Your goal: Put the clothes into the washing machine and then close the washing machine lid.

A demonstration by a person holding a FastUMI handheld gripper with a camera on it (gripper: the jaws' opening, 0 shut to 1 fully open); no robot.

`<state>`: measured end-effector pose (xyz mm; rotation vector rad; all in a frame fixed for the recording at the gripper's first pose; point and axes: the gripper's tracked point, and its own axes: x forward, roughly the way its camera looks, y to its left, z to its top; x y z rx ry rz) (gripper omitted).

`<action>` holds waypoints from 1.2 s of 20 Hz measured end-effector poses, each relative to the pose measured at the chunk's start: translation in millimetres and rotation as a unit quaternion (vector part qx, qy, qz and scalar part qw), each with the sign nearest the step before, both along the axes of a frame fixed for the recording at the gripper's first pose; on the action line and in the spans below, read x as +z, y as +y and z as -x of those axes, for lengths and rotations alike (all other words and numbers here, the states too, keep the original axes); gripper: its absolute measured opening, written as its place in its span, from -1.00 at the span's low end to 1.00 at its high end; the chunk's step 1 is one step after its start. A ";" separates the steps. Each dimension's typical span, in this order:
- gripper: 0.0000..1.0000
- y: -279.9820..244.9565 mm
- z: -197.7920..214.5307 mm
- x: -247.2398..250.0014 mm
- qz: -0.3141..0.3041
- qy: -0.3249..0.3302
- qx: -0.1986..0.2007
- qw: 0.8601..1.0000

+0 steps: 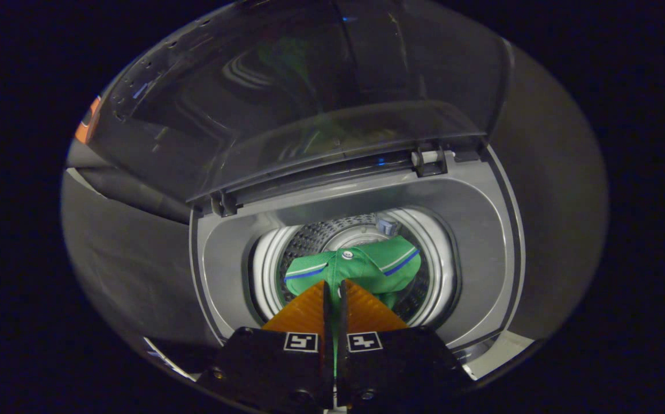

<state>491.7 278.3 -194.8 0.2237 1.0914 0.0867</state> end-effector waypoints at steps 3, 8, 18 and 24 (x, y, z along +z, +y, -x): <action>-0.89 -0.5 -3.3 -0.2 -0.004 -0.011 -0.003 1.000; 0.90 -12.0 -3.9 -2.3 0.030 -0.007 0.009 0.999; 0.86 -13.8 3.7 12.4 0.037 -0.025 0.041 0.998; 0.85 5.5 -9.6 91.8 -0.008 -0.104 0.106 0.989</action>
